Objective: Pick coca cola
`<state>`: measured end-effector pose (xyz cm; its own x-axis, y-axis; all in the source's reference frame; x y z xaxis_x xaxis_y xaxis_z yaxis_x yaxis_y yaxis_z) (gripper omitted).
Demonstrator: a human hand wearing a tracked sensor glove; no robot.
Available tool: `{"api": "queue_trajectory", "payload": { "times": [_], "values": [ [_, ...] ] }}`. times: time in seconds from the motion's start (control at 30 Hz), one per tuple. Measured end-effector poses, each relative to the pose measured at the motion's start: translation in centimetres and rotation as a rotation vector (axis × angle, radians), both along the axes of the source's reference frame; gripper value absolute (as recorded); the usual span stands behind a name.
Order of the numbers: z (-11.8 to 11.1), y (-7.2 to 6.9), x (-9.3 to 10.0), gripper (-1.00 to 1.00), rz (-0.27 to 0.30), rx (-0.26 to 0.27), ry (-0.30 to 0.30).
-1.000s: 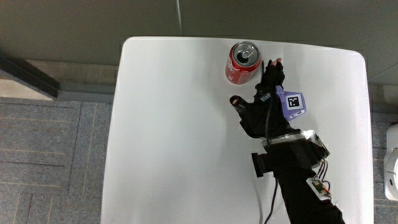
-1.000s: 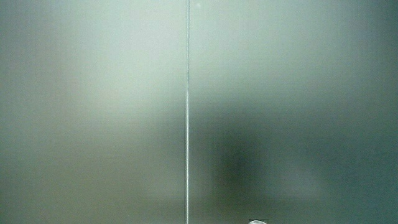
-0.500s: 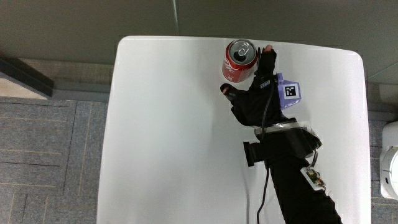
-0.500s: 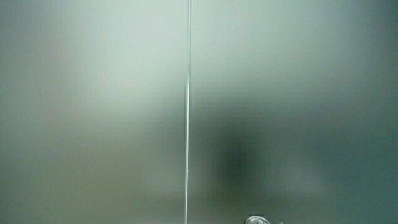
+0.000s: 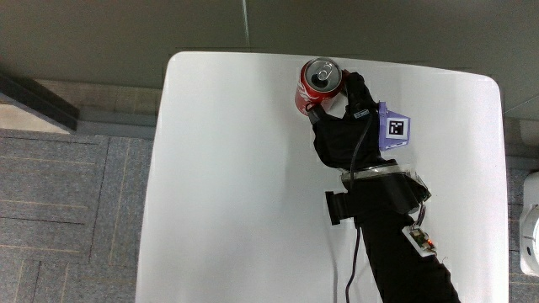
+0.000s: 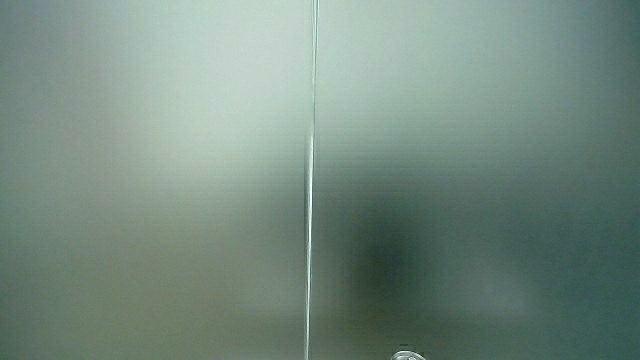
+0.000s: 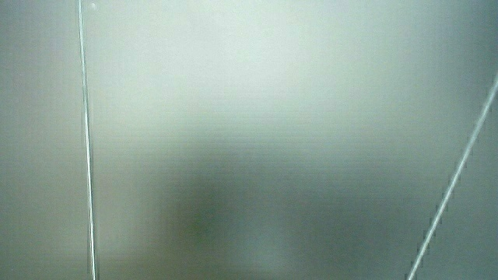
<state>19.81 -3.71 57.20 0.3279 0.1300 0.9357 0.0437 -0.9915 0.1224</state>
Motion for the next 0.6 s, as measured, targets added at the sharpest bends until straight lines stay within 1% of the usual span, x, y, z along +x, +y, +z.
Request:
{"api": "queue_trajectory", "payload": {
  "times": [0.07,0.1,0.13,0.17,0.2,0.23,0.27,0.3,0.4,0.43,0.47,0.5,0.57,0.6],
  "values": [
    [0.0,0.1,0.1,1.0,0.007,0.006,-0.014],
    [0.0,0.0,0.1,1.0,0.007,0.053,-0.04],
    [0.1,0.1,0.3,1.0,0.012,0.033,-0.004],
    [0.0,0.1,0.1,1.0,0.011,0.055,-0.044],
    [0.2,0.1,0.3,1.0,0.008,0.058,0.002],
    [-0.1,0.2,0.1,1.0,0.008,0.07,-0.025],
    [-0.2,0.2,0.2,1.0,0.007,0.058,-0.013],
    [-0.5,0.2,0.0,1.0,0.008,0.059,-0.034],
    [-0.7,0.1,0.0,1.0,-0.002,0.105,-0.04],
    [-1.0,0.1,-0.1,1.0,-0.005,0.104,-0.036],
    [-1.2,0.1,-0.3,1.0,-0.01,0.118,-0.051],
    [-1.4,0.0,-0.3,1.0,-0.016,0.123,-0.019],
    [-2.0,-0.2,-0.8,1.0,-0.023,0.138,-0.07],
    [-2.5,-0.3,-1.2,1.0,-0.037,0.151,-0.09]
  ]
}}
